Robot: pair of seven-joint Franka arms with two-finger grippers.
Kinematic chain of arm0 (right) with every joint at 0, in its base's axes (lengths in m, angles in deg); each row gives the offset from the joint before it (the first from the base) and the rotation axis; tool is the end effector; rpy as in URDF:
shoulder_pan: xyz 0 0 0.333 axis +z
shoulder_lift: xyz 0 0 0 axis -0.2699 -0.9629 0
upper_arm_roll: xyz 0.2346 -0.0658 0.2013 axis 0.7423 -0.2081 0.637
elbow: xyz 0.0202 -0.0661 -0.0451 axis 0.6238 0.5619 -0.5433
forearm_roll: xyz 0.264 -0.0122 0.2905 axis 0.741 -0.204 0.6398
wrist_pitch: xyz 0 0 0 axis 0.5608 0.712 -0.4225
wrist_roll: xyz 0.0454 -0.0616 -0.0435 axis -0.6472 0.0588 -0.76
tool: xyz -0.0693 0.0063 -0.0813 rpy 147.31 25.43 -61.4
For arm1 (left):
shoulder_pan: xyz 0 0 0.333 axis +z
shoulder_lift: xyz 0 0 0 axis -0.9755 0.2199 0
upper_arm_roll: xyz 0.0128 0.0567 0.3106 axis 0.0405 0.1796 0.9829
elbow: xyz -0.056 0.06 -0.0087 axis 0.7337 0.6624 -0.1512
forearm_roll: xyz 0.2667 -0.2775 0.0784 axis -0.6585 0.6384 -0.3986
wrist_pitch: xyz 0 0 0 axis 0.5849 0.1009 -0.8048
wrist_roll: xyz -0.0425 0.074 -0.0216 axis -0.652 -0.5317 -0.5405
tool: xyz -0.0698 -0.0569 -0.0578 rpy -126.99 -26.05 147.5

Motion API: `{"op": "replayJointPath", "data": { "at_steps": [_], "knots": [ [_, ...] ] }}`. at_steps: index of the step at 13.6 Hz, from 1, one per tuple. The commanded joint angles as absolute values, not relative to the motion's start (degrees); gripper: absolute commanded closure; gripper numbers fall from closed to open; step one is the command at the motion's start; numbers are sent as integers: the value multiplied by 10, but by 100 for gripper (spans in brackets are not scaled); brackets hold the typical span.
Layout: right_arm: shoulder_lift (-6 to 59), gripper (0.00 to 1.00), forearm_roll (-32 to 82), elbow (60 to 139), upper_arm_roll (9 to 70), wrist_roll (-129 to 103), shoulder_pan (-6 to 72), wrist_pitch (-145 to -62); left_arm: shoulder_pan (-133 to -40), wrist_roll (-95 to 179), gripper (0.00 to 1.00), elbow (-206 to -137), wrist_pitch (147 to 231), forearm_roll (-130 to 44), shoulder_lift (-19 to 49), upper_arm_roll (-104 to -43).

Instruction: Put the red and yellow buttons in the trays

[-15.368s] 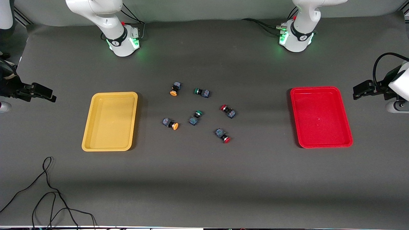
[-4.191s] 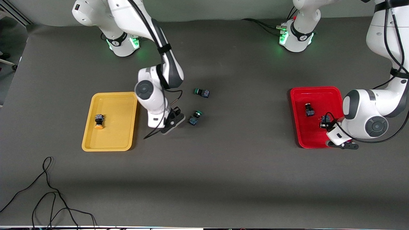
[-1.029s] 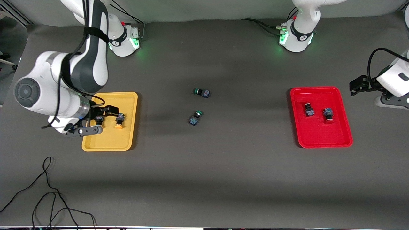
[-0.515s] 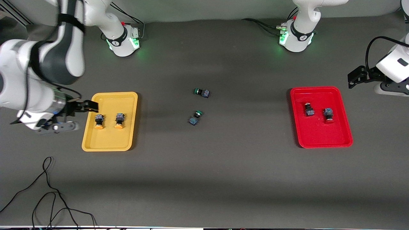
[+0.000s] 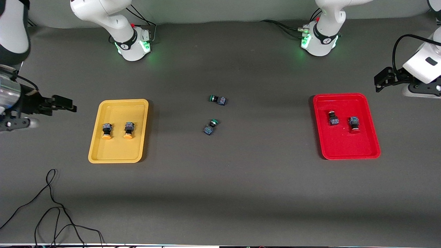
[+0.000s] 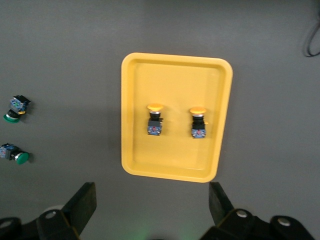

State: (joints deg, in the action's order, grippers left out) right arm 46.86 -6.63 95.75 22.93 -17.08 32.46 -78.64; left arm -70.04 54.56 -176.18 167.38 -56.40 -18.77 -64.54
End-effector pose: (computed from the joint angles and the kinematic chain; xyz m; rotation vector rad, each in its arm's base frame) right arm 0.5640 -0.0356 0.5485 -3.0530 -0.0917 0.2009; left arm 0.5144 -0.0156 0.5930 -3.0317 0.2260 0.0231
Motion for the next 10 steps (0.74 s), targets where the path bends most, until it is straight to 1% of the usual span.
{"op": "replayJointPath", "data": {
  "at_steps": [1, 3, 8, 10],
  "knots": [
    [496, 0, -95, 973, 330, -149, 231, -786, -692, 537, 0, -1772, 1678, -573, -200, -653],
    [502, 0, -108, 970, 345, -148, 214, -786, -690, 539, 0, -1770, 1678, -573, -198, -653],
    [504, 0, -115, 958, 344, -110, 220, -783, -688, 538, 0, -1759, 1668, -572, -186, -654],
    [504, 0, -117, 950, 346, -106, 222, -763, -682, 539, 0, -1759, 1665, -572, -183, -653]
  ]
}}
